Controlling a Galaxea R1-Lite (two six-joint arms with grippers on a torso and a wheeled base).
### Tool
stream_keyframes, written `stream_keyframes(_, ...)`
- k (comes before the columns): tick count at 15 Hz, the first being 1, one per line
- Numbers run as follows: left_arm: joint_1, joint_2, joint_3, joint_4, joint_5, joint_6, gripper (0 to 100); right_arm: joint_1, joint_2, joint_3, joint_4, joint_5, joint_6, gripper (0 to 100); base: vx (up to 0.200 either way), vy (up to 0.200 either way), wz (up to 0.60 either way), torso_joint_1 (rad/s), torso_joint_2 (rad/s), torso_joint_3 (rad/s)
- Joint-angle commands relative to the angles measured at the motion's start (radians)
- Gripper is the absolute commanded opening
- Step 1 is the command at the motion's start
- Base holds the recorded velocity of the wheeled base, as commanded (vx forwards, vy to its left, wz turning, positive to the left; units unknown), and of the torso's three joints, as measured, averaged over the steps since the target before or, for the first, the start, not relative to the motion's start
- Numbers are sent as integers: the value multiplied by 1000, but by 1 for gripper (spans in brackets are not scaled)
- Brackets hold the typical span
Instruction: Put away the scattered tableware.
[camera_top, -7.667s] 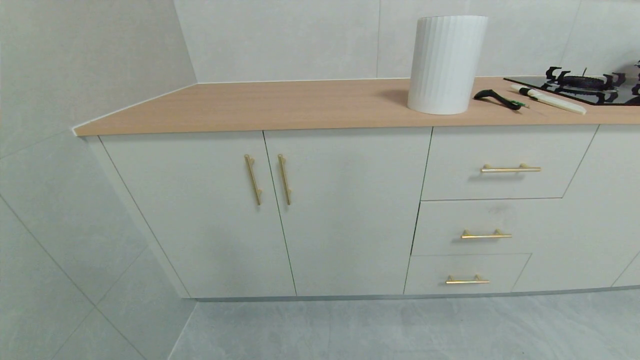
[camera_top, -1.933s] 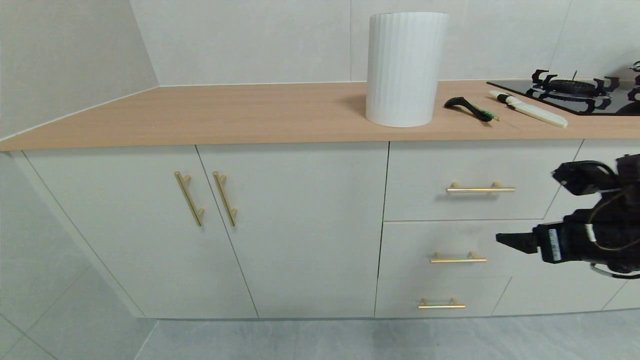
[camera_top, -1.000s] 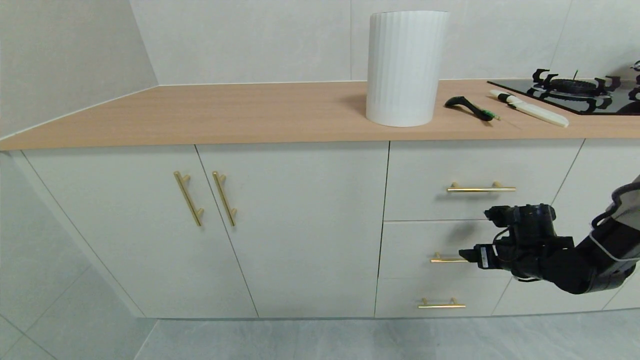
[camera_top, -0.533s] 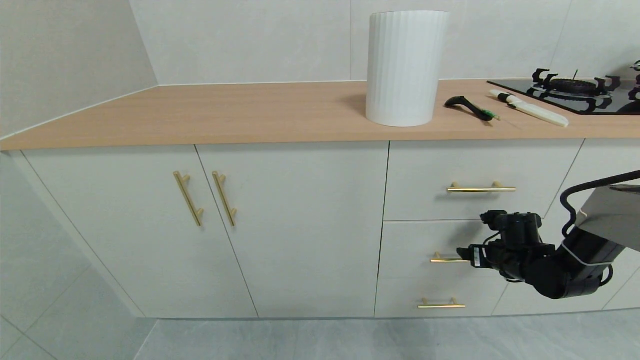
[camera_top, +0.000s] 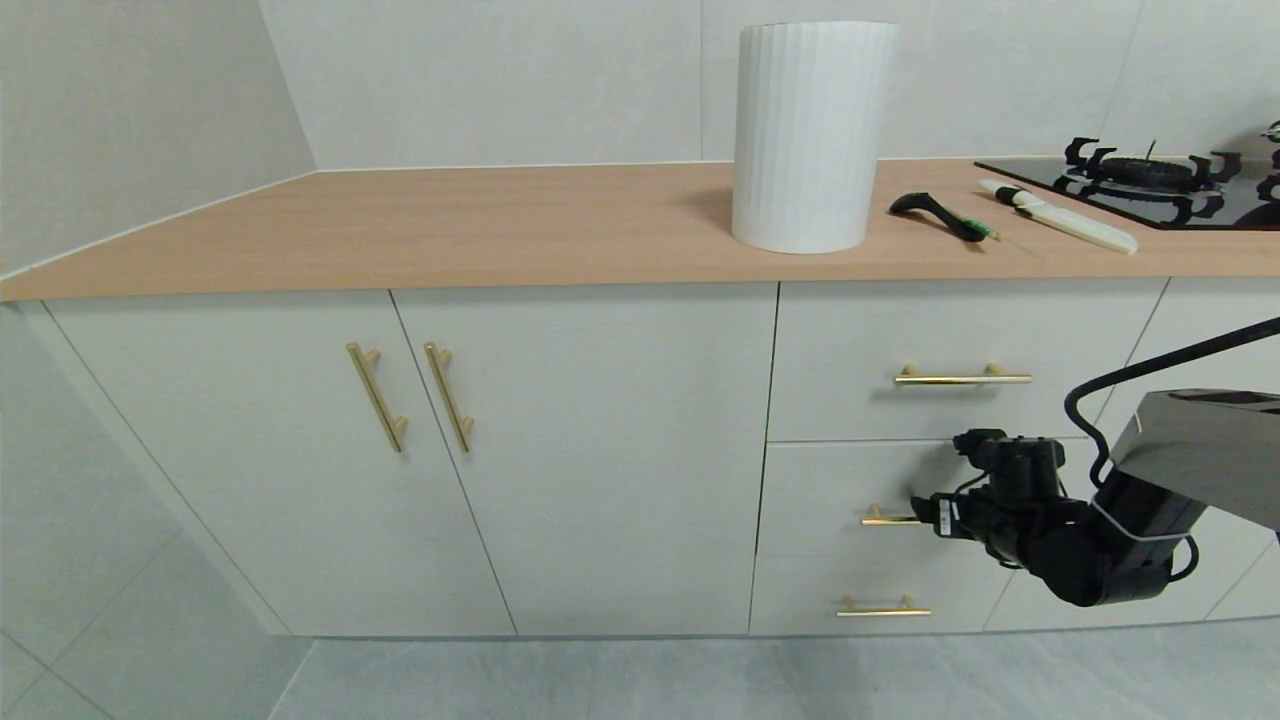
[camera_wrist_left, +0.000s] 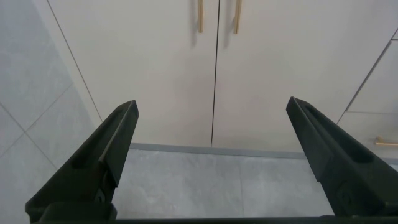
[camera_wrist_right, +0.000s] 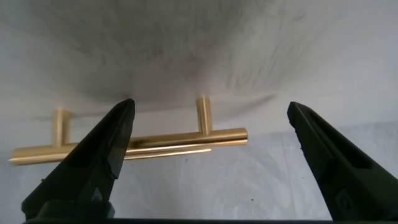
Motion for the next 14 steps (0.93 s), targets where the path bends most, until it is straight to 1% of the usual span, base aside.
stream_keyframes(1,0,1,0,0,0,-1,100,1,21,-5,-1,-1,0,100,0,0,0,0,0,0)
stream_keyframes(11,0,1,0,0,0,-1,100,1,15,19,13,1,-7,100,0,0,0,0,0,0)
stream_keyframes(12,0,1,0,0,0,-1,100,1,8,19,33,1,-7,100,0,0,0,0,0,0)
stream_keyframes(14,0,1,0,0,0,-1,100,1,-42,35,114,2,-7,100,0,0,0,0,0,0)
